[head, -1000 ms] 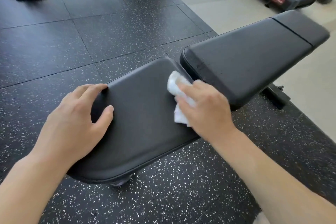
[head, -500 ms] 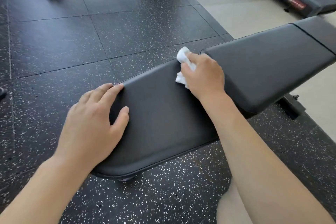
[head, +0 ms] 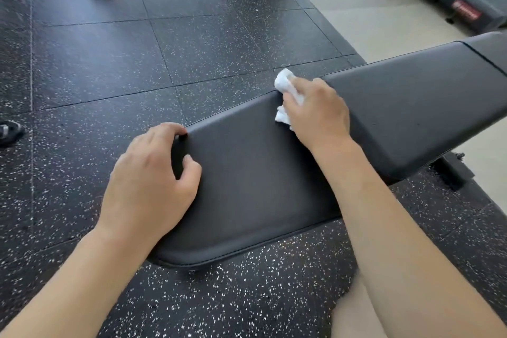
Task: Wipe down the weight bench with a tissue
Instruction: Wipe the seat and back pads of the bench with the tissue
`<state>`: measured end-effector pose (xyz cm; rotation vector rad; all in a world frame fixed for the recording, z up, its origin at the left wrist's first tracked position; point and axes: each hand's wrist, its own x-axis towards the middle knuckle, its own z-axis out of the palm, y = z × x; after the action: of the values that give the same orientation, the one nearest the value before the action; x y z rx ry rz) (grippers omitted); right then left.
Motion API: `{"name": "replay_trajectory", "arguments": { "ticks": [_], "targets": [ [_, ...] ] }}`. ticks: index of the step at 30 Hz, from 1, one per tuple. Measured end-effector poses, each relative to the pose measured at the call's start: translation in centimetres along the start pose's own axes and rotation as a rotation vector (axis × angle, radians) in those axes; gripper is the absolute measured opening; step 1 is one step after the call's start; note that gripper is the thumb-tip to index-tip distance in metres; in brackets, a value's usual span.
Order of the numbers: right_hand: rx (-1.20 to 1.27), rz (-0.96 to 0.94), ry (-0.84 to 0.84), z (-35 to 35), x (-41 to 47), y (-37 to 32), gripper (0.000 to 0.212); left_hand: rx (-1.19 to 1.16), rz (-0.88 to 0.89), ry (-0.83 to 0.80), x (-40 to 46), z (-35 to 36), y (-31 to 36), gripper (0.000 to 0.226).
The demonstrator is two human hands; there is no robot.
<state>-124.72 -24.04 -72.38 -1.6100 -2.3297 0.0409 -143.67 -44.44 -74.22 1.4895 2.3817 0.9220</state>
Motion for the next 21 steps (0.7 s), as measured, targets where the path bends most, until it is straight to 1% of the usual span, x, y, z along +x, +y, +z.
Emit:
{"name": "replay_trajectory", "arguments": {
  "ticks": [1,3,5,6,7,8,10,12,14,16,18,19,21],
  "targets": [
    [-0.047,-0.054,0.019,0.3,-0.5,-0.9,0.03,-0.002,-0.001,0.007,0.1,0.0,0.1,0.034],
    [-0.096,-0.27,0.055,0.5,-2.7,-4.5,0.036,0.001,0.001,0.012,0.2,0.1,0.0,0.032],
    [-0.07,-0.464,0.048,1.1,-5.6,-8.2,0.038,-0.003,0.01,0.019,0.3,0.2,-0.2,0.028],
    [-0.019,-0.506,0.041,1.1,-6.9,-9.5,0.036,-0.025,0.0,0.029,0.4,0.2,-0.3,0.026],
    [0.069,-0.506,0.023,1.2,-7.7,-10.2,0.034,-0.059,-0.018,0.039,0.4,0.2,-0.4,0.025],
    [0.105,-0.513,-0.001,1.2,-8.0,-10.1,0.033,-0.091,-0.033,0.042,0.4,0.1,-0.5,0.025],
    [0.055,-0.497,-0.02,0.9,-6.9,-8.2,0.038,-0.118,-0.029,0.019,0.4,-0.2,-0.6,0.026],
    [0.07,-0.33,0.01,0.6,-4.7,-4.7,0.038,-0.113,-0.022,-0.011,0.2,-0.5,-0.9,0.026],
    [0.089,-0.113,0.03,0.2,-2.7,-1.1,0.031,-0.106,-0.036,-0.023,0.0,-0.8,-1.4,0.028],
    [0.096,0.02,0.031,0.2,-1.7,0.8,0.027,-0.1,-0.059,-0.037,-0.2,-1.0,-1.9,0.032],
    [0.075,0.013,0.044,0.2,-2.1,0.0,0.028,-0.094,-0.077,-0.048,-0.4,-1.1,-2.5,0.035],
    [0.048,-0.05,0.046,0.2,-2.8,-1.2,0.03,-0.095,-0.079,-0.048,-0.4,-1.1,-2.7,0.034],
    [-0.045,-0.259,0.029,0.2,-5.2,-4.6,0.039,-0.109,-0.078,-0.038,-0.4,-0.9,-3.0,0.03]
  ]
}}
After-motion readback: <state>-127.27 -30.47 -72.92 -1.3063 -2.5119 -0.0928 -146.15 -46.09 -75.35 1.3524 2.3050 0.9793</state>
